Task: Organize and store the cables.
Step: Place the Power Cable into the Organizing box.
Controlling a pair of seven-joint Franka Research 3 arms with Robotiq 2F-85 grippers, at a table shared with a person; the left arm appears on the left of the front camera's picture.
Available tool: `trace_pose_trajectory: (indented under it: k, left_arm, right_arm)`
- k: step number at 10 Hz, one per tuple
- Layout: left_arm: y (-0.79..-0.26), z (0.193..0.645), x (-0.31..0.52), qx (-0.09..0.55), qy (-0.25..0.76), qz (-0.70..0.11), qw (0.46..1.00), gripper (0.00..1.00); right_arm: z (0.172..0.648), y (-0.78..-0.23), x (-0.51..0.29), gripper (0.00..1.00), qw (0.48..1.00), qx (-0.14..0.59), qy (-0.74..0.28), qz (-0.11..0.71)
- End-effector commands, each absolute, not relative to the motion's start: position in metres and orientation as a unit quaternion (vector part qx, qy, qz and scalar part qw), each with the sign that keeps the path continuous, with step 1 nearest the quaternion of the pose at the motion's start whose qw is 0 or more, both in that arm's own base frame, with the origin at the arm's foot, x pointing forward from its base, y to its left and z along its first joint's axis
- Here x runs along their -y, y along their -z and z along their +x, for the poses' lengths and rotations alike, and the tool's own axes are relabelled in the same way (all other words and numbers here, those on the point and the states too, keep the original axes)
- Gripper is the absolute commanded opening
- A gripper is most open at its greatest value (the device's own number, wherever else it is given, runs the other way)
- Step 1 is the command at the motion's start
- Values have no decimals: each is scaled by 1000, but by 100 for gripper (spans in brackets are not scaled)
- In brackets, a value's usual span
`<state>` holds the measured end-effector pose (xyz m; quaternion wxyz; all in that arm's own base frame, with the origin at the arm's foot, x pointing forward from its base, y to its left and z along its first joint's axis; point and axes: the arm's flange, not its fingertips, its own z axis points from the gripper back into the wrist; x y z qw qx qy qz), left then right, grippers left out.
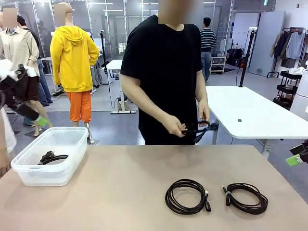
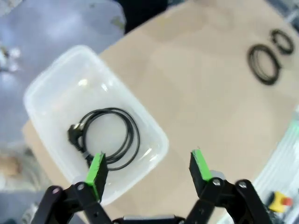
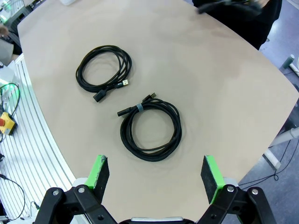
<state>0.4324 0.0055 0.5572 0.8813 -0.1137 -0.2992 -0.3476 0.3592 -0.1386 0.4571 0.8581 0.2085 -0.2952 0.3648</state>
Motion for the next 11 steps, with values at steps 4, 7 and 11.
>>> trace_pose_trajectory:
  k: [4,7,11]
  left_arm:
    - [-531,376,-38,334,413,-139,836,89]
    - [-532,377,-34,330,406,-129,843,89]
    - [-532,377,-34,330,406,-129,843,89]
  right_arm:
    - [360,-459,138,100,859,296,-358,215]
    - [360,-459,138,100,859,296,-358,215]
    - [360,-459,138,100,859,296,-358,215]
